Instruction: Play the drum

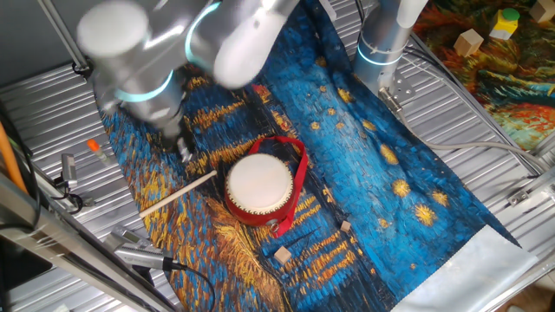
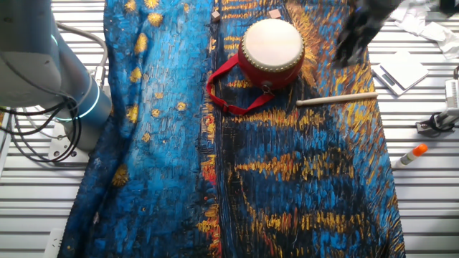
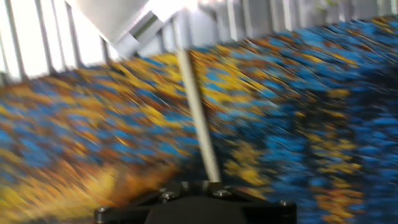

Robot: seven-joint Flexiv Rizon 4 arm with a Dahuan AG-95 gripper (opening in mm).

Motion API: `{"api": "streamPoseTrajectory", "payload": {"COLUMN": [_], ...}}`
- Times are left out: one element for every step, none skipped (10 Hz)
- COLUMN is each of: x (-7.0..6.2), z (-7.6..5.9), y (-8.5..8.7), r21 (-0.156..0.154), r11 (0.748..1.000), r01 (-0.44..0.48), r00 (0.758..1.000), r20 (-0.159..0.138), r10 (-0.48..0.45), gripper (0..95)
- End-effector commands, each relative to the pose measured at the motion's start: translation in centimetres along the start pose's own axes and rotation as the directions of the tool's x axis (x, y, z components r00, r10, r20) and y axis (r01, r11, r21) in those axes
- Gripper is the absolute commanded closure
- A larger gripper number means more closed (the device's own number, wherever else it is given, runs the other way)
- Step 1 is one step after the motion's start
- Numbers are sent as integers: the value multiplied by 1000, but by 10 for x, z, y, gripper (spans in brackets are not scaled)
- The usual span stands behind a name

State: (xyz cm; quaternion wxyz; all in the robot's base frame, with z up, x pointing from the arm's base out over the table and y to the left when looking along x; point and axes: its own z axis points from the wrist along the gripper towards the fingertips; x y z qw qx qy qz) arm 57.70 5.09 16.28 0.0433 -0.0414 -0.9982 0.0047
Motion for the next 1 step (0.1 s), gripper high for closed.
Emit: {"api": "streamPoseTrajectory", "payload": {"x": [13], "z": [2], "y": [-23], "r21": [-4], "r11": [999], "r01": [32], "r00": [999], "r20": [-5], "r10": [-32], "gripper": [950]}}
